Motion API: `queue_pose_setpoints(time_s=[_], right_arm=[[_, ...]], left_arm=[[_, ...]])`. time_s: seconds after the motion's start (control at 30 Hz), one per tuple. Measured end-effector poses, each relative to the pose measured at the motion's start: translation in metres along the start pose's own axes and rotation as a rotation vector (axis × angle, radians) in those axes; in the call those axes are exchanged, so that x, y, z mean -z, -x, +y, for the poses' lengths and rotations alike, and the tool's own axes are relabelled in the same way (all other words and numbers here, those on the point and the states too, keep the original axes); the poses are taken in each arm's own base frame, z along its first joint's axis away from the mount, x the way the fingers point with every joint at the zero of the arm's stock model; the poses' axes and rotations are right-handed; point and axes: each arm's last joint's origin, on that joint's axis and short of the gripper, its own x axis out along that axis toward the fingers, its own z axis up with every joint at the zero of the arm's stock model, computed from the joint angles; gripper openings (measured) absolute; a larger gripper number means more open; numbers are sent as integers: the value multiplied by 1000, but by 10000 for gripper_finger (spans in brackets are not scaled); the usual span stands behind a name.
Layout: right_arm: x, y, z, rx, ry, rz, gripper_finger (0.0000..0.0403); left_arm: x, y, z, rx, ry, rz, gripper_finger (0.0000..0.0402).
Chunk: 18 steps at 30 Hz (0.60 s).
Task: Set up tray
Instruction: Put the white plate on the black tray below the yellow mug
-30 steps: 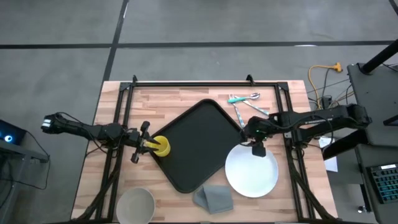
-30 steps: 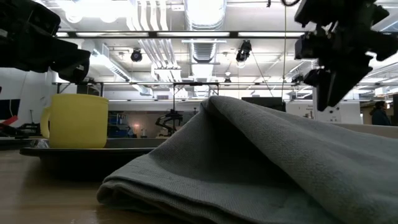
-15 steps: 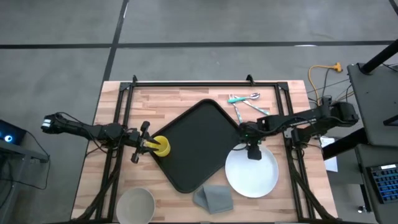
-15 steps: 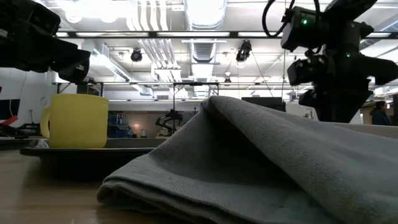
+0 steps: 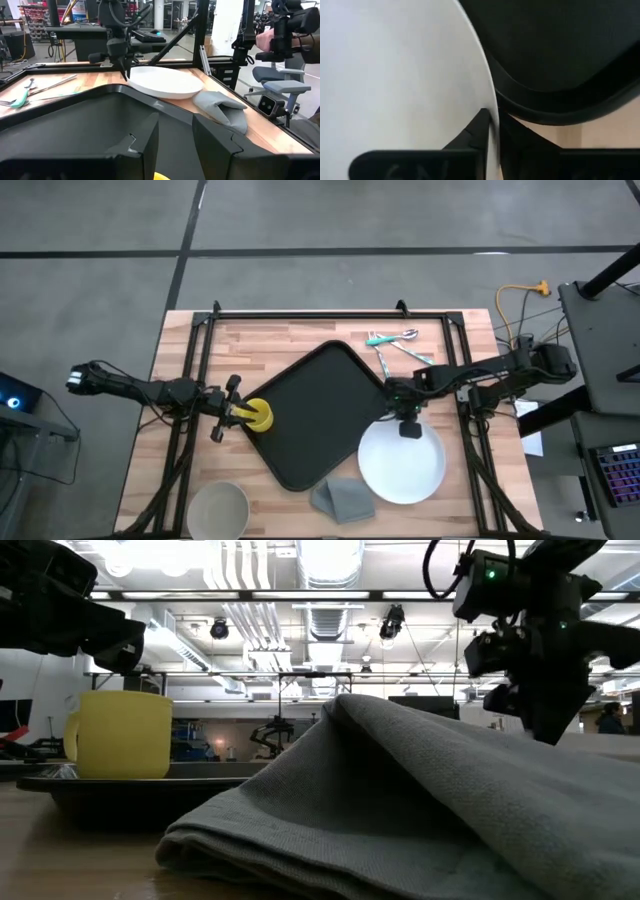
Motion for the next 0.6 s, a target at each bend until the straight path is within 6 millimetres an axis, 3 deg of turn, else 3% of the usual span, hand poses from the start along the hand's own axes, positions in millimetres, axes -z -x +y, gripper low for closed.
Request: queue_pose_setpoints(time_s=[0.37,0.6], right_arm=[[1,13,-1,-78,-29,-8,8],[-17,36,-11,-68,-56,-67,8]], left_arm=[[0,0,0,-1,0,0,105],[0,0,0,-1,0,0,105]])
